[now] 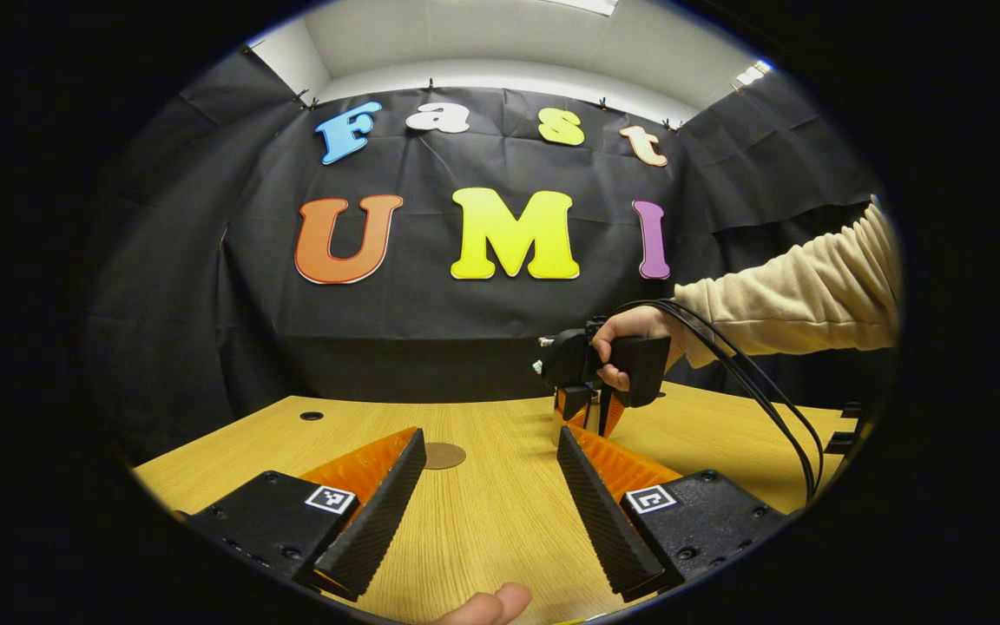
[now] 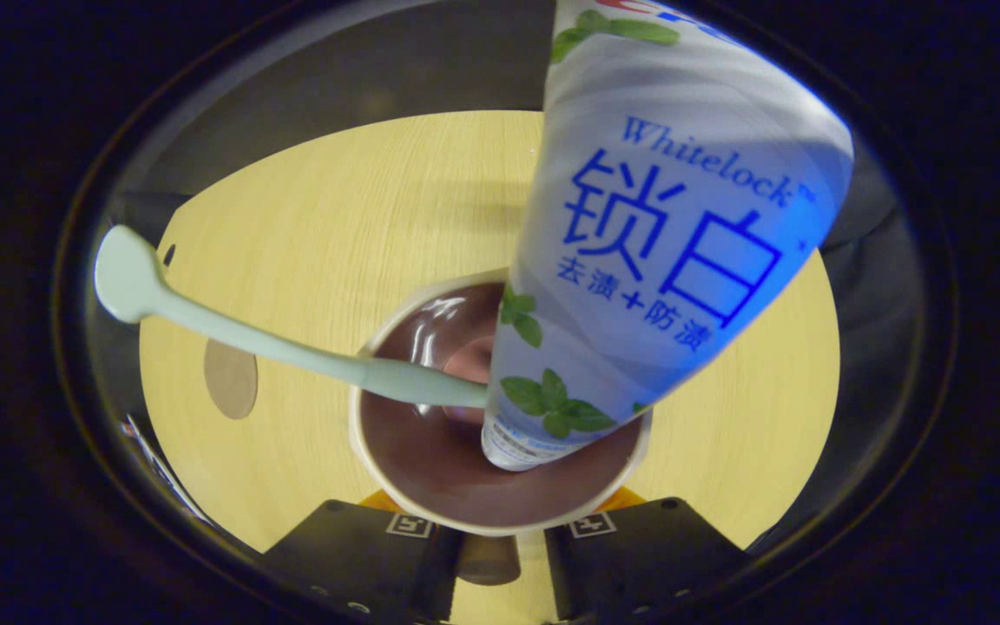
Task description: Put the toothbrush and toothpaste on the desktop into the cup, then pick up the cup and place it on the coaster on the desktop.
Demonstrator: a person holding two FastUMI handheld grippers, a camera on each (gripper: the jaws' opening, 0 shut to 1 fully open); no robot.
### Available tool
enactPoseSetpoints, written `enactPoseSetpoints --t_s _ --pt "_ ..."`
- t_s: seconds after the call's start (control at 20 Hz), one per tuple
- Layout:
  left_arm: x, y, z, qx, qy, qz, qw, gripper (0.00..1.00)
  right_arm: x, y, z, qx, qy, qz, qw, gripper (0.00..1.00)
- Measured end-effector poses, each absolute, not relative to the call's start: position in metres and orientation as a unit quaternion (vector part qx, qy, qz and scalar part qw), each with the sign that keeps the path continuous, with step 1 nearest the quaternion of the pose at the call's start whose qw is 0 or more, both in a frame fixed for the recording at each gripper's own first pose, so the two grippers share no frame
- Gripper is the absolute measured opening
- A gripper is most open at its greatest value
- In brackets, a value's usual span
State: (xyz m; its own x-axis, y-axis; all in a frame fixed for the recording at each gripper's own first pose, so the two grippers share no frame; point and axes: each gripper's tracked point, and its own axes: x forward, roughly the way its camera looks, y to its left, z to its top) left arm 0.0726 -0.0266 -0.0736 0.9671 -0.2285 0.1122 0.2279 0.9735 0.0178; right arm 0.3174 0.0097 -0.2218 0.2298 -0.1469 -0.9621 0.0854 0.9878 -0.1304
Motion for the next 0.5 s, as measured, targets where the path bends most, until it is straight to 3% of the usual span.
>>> enactPoseSetpoints --t_s 0.15,0.5 --pt "0.0732 -0.0282 -0.0768 -0.005 -0.052 -0.118 0.992 0.97 0.3172 0.0096 -0.2226 -0.032 0.618 -0.064 0.783 0.27" --pt "0.0715 -0.0245 -0.0797 -0.003 -0.05 -0.114 0.992 0.97 0.3141 0.0089 -0.2195 -0.043 0.616 -0.053 0.785 0.26"
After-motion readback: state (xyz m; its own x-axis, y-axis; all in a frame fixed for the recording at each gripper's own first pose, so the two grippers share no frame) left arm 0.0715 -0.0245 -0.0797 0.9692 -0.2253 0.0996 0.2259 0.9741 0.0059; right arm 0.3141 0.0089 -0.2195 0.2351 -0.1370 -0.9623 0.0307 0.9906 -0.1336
